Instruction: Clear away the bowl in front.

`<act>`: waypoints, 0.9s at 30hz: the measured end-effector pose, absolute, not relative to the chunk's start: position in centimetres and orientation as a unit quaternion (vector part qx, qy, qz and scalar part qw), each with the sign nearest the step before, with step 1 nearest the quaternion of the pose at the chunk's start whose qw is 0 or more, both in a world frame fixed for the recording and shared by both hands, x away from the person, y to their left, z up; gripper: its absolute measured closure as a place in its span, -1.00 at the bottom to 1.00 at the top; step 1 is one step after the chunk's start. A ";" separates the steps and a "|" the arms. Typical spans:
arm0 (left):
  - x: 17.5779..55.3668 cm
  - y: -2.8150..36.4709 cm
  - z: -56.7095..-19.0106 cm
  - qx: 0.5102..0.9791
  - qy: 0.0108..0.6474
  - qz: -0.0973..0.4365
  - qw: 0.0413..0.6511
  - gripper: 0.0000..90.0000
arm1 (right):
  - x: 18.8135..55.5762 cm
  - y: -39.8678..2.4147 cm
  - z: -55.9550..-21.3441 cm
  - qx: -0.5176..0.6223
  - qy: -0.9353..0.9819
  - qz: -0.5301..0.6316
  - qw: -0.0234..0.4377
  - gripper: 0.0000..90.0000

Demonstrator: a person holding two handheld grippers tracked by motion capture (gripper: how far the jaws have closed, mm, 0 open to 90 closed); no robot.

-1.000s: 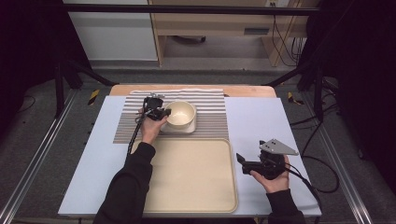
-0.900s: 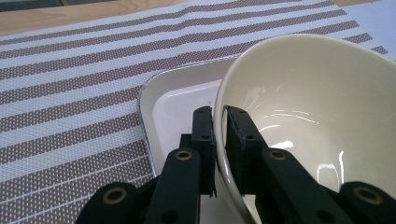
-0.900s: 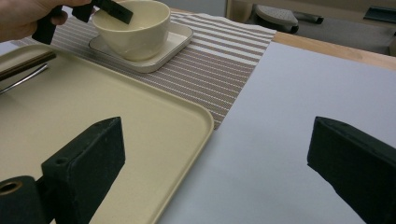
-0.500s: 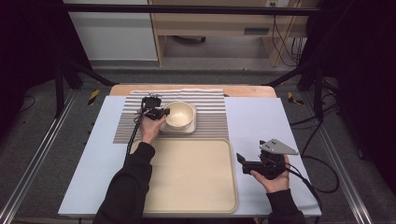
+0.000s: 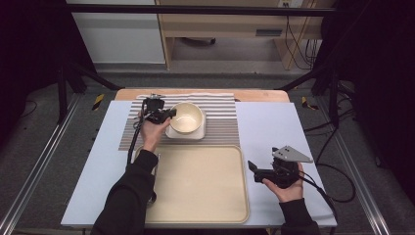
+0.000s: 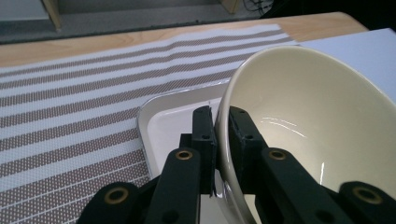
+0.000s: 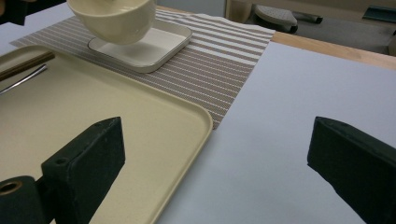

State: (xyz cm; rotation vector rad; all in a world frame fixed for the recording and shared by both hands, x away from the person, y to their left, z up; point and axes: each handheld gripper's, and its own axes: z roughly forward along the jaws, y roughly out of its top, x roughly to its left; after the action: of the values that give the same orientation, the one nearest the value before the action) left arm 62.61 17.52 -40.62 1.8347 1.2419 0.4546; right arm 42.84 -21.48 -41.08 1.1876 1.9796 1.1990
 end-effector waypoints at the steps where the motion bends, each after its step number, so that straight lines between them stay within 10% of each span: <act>1: 62.3 17.6 -40.2 0.734 0.493 0.183 0.431 0.82 | 42.8 -21.5 -41.0 0.441 0.732 0.445 0.266 -0.90; 27: 53.3 18.7 -36.8 0.764 0.419 0.181 0.456 0.82 | 42.5 -21.7 -40.7 0.437 0.728 0.453 0.271 -0.90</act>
State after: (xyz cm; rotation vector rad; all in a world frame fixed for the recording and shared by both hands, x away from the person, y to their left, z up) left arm 53.34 18.66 -36.85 1.8833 1.0325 0.4460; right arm 42.52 -21.66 -40.69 1.1780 1.9617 1.2193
